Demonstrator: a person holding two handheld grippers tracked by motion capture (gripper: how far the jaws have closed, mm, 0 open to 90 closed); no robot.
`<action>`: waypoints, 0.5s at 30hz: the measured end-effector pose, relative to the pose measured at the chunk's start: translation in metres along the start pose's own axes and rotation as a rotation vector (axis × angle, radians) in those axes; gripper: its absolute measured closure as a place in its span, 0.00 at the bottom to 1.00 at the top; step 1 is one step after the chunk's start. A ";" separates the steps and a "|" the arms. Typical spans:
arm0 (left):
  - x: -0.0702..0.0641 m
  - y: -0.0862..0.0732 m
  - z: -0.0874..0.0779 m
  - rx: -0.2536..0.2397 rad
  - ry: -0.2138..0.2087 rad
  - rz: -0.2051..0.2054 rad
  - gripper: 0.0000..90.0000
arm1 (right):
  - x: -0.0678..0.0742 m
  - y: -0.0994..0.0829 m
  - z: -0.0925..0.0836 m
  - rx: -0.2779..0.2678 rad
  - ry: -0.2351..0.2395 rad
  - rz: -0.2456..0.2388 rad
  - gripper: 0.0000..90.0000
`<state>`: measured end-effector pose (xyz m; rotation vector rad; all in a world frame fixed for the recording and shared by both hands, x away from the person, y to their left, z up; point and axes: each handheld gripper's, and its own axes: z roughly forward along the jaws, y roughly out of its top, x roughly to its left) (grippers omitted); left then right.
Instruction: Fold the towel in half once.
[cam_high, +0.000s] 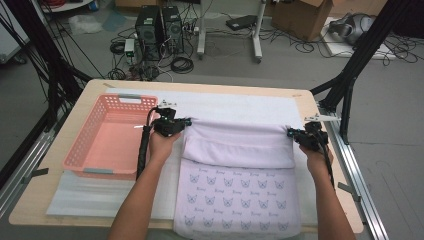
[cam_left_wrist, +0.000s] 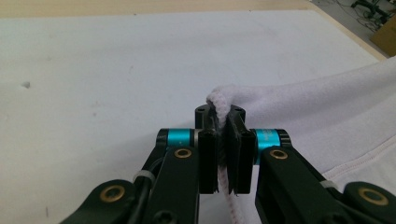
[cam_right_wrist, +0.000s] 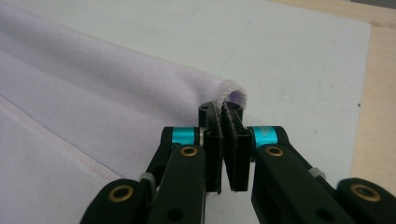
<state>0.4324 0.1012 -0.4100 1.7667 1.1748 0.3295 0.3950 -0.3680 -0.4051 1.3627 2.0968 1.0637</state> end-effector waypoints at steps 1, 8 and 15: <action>0.002 0.002 0.001 -0.002 0.000 -0.002 0.94 | -0.001 0.003 0.003 0.001 -0.003 0.001 0.97; 0.009 0.003 0.008 -0.020 0.005 0.006 0.93 | -0.005 0.014 0.017 -0.004 -0.018 0.007 0.97; 0.013 -0.001 0.013 -0.006 -0.009 -0.011 0.88 | -0.006 0.013 0.027 0.015 -0.024 0.015 0.94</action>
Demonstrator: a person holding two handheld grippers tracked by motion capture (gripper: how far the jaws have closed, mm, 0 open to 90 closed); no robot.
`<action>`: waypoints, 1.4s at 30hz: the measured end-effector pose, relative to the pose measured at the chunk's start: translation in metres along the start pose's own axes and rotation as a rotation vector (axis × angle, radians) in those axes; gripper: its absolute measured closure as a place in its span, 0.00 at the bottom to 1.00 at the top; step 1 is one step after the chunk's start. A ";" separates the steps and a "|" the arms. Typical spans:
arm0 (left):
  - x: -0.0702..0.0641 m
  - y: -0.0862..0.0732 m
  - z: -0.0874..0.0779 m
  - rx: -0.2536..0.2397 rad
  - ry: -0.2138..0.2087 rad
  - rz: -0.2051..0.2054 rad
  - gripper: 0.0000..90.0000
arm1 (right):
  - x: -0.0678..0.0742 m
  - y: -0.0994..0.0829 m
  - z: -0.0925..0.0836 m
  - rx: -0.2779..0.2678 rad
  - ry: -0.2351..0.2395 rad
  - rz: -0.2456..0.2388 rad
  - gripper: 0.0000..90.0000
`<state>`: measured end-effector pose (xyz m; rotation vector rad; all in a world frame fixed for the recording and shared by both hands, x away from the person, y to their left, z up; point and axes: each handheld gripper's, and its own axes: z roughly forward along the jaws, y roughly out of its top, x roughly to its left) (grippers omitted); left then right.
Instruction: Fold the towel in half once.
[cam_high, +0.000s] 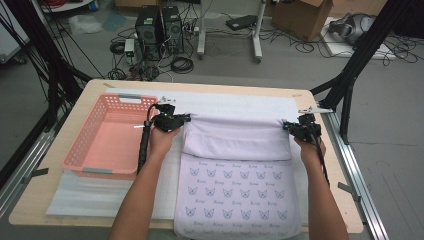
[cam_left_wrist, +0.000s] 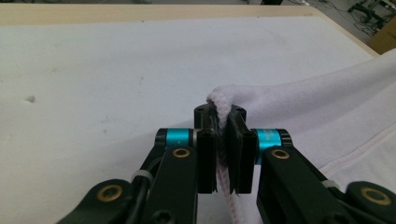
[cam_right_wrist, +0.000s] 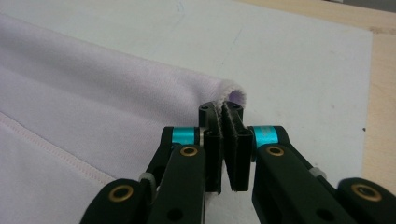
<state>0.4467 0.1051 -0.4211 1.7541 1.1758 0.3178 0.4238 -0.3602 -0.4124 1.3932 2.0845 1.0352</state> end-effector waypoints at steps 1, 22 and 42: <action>0.000 0.000 0.000 0.001 0.012 -0.014 0.76 | 0.001 -0.001 0.001 0.001 -0.002 0.015 0.89; -0.021 -0.024 -0.018 0.028 -0.112 0.027 0.62 | 0.007 -0.015 -0.020 0.075 0.112 0.030 0.78; -0.025 -0.045 -0.012 0.144 -0.047 0.040 0.90 | 0.010 -0.033 -0.013 0.181 0.143 0.040 0.93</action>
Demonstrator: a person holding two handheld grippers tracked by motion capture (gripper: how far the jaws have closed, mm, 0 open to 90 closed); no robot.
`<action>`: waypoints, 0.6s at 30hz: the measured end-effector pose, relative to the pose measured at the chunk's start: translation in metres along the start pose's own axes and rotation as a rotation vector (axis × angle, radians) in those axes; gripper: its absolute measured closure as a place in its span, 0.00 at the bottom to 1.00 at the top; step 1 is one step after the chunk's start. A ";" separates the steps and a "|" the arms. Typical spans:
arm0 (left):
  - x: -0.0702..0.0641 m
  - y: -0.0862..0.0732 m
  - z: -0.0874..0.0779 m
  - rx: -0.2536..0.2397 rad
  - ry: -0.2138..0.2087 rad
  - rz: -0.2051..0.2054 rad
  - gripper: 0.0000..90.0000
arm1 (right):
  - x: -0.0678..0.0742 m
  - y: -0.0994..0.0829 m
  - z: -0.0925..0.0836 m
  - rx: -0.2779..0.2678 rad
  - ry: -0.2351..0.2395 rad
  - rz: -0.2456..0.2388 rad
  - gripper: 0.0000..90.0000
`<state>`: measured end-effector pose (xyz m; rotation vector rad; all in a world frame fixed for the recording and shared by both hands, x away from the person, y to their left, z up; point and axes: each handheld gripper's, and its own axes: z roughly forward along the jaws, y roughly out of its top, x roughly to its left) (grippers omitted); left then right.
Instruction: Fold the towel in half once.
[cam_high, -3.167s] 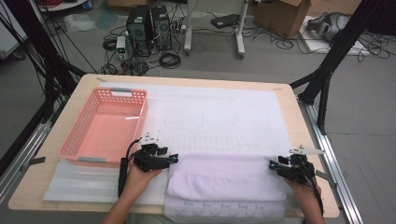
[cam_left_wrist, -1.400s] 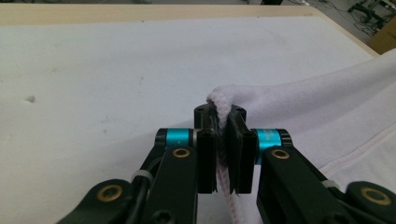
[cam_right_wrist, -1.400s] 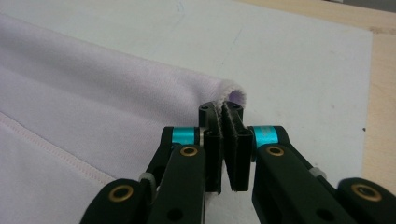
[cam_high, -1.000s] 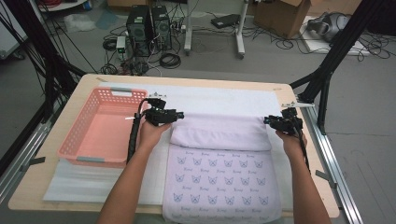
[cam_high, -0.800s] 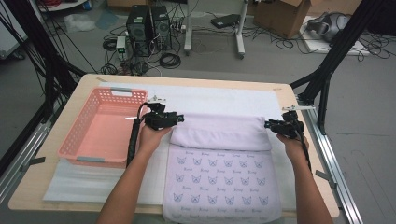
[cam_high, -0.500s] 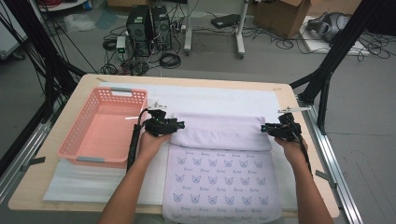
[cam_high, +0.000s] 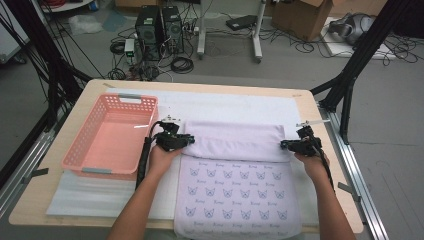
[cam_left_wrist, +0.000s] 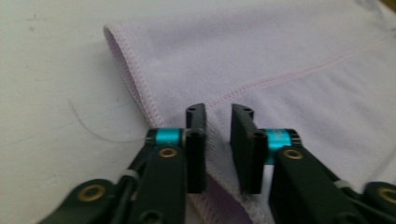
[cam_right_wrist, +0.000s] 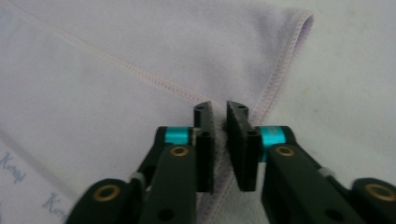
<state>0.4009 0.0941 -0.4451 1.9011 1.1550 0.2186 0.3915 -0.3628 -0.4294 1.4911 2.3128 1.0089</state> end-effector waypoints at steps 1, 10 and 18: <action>-0.001 0.000 0.000 0.006 0.005 0.008 0.95 | 0.000 -0.002 -0.001 -0.012 0.003 0.003 0.94; -0.013 0.005 -0.017 -0.052 -0.002 0.028 0.98 | 0.005 -0.008 -0.017 -0.094 0.009 -0.019 0.94; -0.028 -0.014 -0.042 -0.150 -0.033 0.055 0.98 | 0.014 -0.031 -0.039 -0.189 0.036 -0.033 0.94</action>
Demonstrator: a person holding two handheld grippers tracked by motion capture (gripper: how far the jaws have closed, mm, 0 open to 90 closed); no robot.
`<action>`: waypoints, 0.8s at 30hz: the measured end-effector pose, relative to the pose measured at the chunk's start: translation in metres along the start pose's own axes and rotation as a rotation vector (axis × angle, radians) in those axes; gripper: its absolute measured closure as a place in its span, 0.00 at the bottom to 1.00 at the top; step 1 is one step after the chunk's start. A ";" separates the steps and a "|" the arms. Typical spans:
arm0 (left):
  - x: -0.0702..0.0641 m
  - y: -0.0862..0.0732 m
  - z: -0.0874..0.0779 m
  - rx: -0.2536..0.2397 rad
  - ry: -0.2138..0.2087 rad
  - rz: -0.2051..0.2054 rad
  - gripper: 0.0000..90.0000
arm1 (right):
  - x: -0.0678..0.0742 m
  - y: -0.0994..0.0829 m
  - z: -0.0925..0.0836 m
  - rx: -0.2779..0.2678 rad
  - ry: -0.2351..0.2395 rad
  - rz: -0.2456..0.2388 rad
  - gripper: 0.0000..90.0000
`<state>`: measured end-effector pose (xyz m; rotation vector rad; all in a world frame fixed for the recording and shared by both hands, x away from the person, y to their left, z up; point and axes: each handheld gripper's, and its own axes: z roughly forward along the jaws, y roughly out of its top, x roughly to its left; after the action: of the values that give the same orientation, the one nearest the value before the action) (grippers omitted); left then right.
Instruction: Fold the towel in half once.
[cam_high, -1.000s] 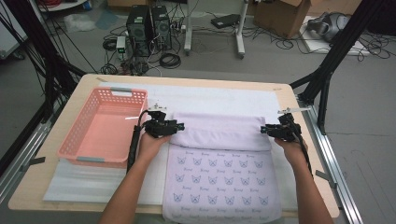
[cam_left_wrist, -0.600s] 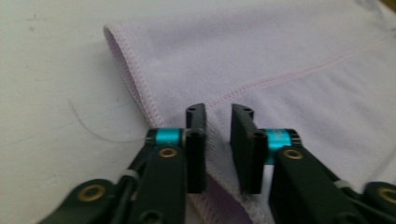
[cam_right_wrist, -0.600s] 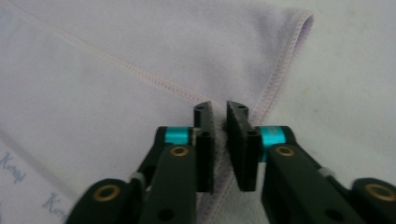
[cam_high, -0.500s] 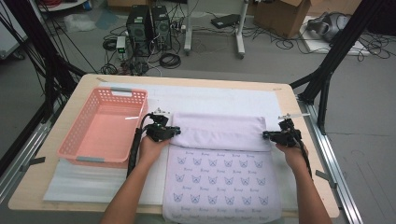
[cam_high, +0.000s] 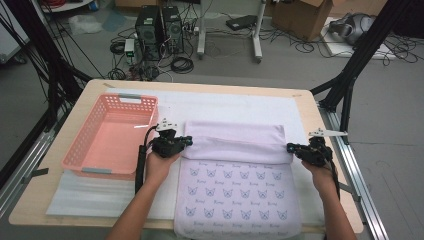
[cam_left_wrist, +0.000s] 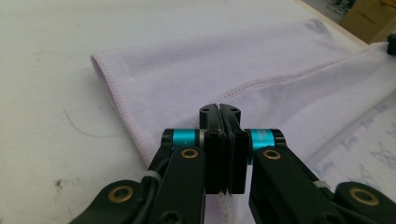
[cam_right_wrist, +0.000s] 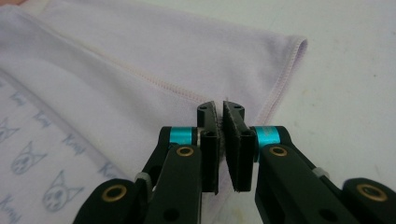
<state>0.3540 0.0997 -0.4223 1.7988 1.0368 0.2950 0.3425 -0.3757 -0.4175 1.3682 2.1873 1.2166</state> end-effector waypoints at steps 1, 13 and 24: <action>-0.002 -0.002 -0.003 -0.004 -0.007 0.007 0.98 | 0.002 -0.003 -0.003 -0.014 0.004 -0.001 0.94; -0.017 -0.038 -0.036 -0.037 -0.060 0.023 0.98 | 0.029 -0.046 -0.035 -0.077 0.009 -0.026 0.94; -0.037 -0.066 -0.066 -0.066 -0.083 0.041 0.98 | 0.051 -0.072 -0.062 -0.094 0.012 -0.041 0.94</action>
<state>0.2578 0.1221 -0.4377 1.7598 0.9223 0.2745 0.2354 -0.3778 -0.4272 1.2760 2.1266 1.2988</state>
